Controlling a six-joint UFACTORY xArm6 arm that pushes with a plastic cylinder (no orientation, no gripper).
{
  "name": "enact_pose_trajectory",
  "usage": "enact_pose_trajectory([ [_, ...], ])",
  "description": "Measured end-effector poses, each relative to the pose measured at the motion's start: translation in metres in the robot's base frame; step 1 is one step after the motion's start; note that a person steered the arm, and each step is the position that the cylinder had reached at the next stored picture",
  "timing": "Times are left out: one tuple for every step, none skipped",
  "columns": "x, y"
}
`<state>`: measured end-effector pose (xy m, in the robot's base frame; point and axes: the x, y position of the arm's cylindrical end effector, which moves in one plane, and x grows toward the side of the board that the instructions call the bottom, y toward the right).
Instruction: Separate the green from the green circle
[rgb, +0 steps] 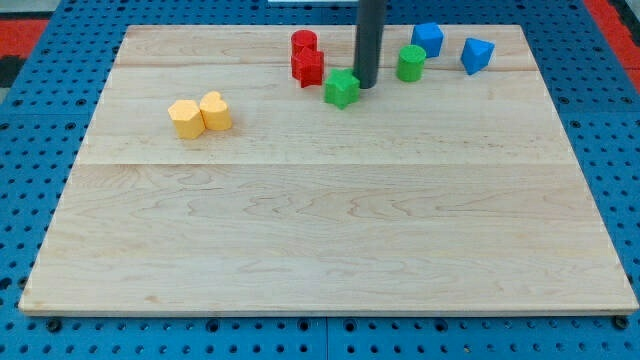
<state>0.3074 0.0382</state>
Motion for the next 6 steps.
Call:
enact_pose_trajectory([
  [0.03, -0.01],
  [0.041, -0.037],
  [0.021, -0.094],
  [0.018, -0.09],
  [0.018, -0.049],
  [0.008, -0.049],
])
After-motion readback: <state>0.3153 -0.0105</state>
